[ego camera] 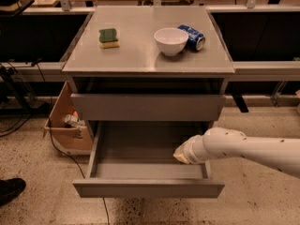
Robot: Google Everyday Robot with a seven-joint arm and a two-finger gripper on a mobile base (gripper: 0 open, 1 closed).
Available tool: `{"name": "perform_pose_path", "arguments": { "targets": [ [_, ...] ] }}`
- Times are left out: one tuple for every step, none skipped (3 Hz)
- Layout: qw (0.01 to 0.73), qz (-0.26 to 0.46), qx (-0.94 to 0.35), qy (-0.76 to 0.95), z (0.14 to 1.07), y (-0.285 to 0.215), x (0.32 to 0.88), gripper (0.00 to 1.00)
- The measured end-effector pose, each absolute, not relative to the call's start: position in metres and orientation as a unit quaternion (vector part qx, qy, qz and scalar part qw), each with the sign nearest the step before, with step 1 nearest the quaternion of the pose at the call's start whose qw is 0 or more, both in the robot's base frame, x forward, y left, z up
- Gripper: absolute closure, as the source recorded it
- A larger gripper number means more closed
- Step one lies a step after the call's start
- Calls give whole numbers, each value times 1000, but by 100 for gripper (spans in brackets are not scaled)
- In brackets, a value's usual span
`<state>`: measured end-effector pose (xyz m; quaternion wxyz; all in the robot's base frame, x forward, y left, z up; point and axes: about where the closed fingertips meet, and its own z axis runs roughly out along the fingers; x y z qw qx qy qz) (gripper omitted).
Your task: Open middle drawer
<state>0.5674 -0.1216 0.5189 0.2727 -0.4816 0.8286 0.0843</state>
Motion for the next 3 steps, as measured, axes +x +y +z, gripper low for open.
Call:
{"name": "perform_pose_path", "arguments": {
  "targets": [
    [304,76,-483,818,541,-131,580,100],
    [327,56,-483,811,573,-150,585,100],
    [329,53,-482,810,577,-153,585,84]
  ]
}}
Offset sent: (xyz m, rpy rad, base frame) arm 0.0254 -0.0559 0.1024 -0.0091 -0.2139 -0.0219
